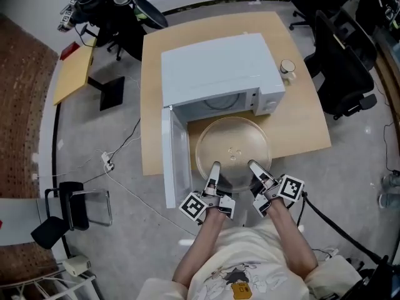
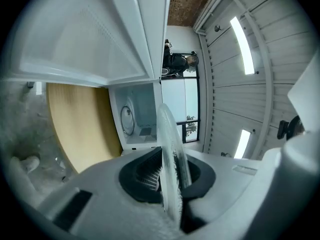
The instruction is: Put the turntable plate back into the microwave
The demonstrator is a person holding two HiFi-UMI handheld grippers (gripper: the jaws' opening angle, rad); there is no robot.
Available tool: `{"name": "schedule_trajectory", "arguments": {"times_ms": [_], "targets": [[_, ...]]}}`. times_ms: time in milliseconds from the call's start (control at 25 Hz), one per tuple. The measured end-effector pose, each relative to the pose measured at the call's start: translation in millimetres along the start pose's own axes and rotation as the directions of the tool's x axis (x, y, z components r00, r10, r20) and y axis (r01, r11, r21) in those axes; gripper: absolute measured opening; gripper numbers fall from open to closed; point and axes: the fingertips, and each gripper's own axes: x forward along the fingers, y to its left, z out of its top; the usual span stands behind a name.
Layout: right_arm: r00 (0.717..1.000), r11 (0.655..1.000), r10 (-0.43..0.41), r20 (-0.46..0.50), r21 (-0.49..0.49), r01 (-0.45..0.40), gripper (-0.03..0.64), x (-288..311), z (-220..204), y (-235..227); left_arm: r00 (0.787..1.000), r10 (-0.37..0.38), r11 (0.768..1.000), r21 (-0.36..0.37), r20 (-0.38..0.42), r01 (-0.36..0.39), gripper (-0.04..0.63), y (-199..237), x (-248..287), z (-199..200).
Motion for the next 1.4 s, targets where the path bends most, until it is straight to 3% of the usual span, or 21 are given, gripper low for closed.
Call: {"name": "schedule_trajectory", "arguments": {"times_ms": [320,480,920,1200,1400], "targets": [[0.988,1.000,0.017,-0.156,0.027,-0.013,0.063,52,35,-21,0.995,0.001,0.999,0.040,0.099,-0.005,0.034,16,45,31],[0.983,0.998,-0.009,-0.183,0.058,0.020,0.063,65,40,-34,0.992,0.029,0.999,0.011,0.120,-0.031,0.034,26,57,41],[0.984,0.999,-0.049,-0.170,0.011,0.051,0.061,103,57,-64,0.992,0.032,0.999,-0.030,0.125,-0.029,0.034,59,89,69],[0.988,0.998,-0.057,-0.145,-0.015,0.056,0.058,140,75,-89,0.980,0.035,0.997,-0.070,0.194,-0.022,0.034,93,115,92],[0.984,0.993,-0.115,-0.136,-0.034,0.111,0.056,166,87,-121,0.973,0.038,0.996,-0.084,0.226,-0.019,0.032,112,138,113]]}}
